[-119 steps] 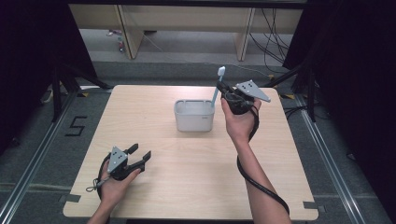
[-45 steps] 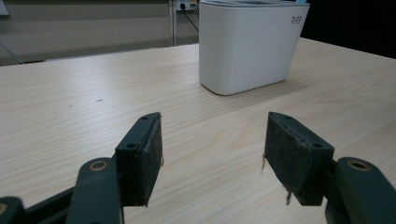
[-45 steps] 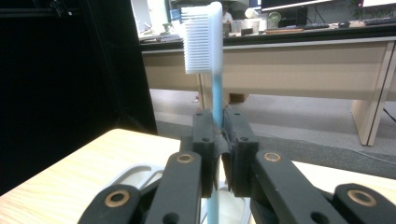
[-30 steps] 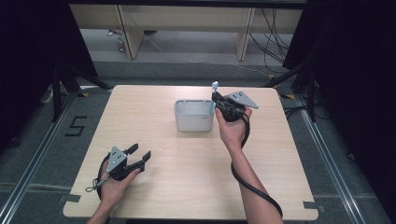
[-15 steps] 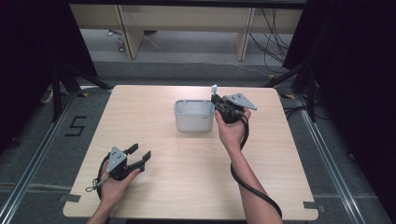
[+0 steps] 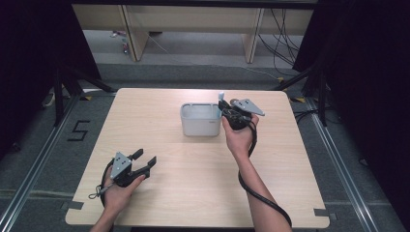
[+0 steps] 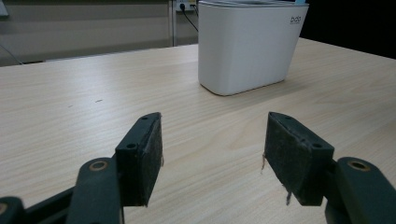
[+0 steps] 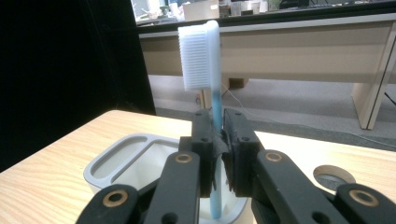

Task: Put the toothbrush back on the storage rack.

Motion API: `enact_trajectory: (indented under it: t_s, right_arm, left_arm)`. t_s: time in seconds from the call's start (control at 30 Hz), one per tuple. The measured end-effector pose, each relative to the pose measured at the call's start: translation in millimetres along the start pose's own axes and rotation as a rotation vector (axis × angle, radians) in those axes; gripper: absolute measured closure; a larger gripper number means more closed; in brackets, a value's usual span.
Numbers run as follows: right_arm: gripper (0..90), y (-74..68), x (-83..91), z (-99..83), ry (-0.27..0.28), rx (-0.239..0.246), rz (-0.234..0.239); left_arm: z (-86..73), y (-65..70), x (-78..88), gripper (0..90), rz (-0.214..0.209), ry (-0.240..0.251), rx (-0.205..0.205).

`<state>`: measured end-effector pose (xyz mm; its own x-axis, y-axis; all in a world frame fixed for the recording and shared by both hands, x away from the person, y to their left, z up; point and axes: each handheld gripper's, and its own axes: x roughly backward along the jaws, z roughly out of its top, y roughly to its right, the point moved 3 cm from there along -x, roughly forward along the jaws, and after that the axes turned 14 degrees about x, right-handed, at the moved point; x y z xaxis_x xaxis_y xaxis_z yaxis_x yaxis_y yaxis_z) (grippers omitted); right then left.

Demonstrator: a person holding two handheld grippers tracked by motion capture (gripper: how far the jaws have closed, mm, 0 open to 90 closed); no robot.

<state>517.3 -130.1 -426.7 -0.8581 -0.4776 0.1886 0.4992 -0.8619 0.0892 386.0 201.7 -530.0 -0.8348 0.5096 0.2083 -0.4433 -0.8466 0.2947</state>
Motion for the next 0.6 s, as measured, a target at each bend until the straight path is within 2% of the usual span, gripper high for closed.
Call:
enact_trajectory:
  t_s: [0.13,0.2,0.27,0.3,0.33,0.5,0.57,0.6]
  right_arm:
    - [83.4,0.7,-0.7,-1.7,0.002,0.024,-0.006]
    - [83.3,-1.5,-0.8,-2.3,-0.007,0.001,0.009]
    - [83.3,-0.5,-1.4,-3.7,-0.006,0.018,0.001]
    - [83.3,-1.9,-1.4,-4.7,-0.015,-0.004,0.005]
    - [83.3,-1.0,-2.7,-5.6,-0.001,0.015,0.004]
    - [83.0,-2.1,-3.4,-10.6,-0.017,-0.001,0.006]
    - [82.9,-1.4,-3.8,-12.7,-0.025,0.011,0.001]
    - [82.8,-2.4,-3.8,-13.3,-0.026,-0.013,0.006]
  left_arm:
    - [0.0,0.3,0.2,36.7,0.003,-0.005,-0.001]
    - [0.0,0.4,0.0,36.7,0.001,-0.002,0.000]
    - [0.0,0.4,0.1,36.7,0.000,-0.002,0.001]
    - [-0.1,0.3,-0.1,36.7,-0.002,-0.001,0.003]
    - [-0.1,0.3,-0.1,36.7,-0.002,-0.001,0.003]
    - [-0.1,0.5,0.0,36.7,0.002,-0.002,0.001]
    - [-0.2,0.8,-0.1,36.7,0.006,0.000,0.001]
    - [-0.2,0.8,-0.1,36.7,0.006,0.000,0.002]
